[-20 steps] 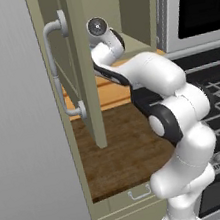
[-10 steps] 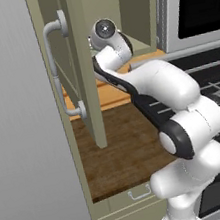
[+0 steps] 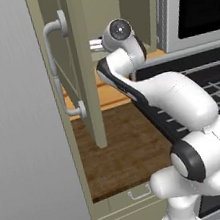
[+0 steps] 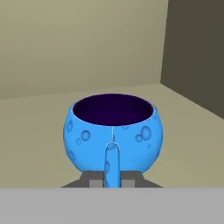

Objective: Gather all objects into one cabinet and sort the glasses and bowls to opposite sides.

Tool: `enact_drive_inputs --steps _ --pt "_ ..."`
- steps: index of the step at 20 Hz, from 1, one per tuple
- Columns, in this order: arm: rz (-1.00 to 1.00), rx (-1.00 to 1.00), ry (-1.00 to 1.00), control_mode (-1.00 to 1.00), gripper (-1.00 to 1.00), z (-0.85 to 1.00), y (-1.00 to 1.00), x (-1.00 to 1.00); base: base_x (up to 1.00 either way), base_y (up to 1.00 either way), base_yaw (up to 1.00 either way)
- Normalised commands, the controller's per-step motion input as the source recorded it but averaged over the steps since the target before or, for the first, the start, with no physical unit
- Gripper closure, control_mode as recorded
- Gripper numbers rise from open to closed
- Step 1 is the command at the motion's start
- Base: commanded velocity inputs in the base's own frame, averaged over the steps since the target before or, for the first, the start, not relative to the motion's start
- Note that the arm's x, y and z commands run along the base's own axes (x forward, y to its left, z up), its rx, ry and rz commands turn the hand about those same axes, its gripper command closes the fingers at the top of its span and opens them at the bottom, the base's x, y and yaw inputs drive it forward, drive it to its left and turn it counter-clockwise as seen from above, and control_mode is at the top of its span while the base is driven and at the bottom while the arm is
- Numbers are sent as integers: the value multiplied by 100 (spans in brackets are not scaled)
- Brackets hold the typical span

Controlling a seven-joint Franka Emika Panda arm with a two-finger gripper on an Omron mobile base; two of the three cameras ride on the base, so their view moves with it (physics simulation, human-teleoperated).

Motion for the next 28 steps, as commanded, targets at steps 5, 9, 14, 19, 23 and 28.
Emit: enact_drive_inputs --steps 5,9,14,19,23,28 --pt "0 0 0 -100 100 28 -27 -71 0 0 0" --pt "3 0 0 -100 100 35 0 -81 0 0 0" --pt "7 0 0 -100 100 16 -9 -97 0 0 0" --pt "10 0 0 -100 100 1 -31 -100 0 0 0" --pt "9 0 0 -100 100 0 -30 -100 0 0 0" --pt "2 0 0 -100 100 5 -31 -99 0 0 0"
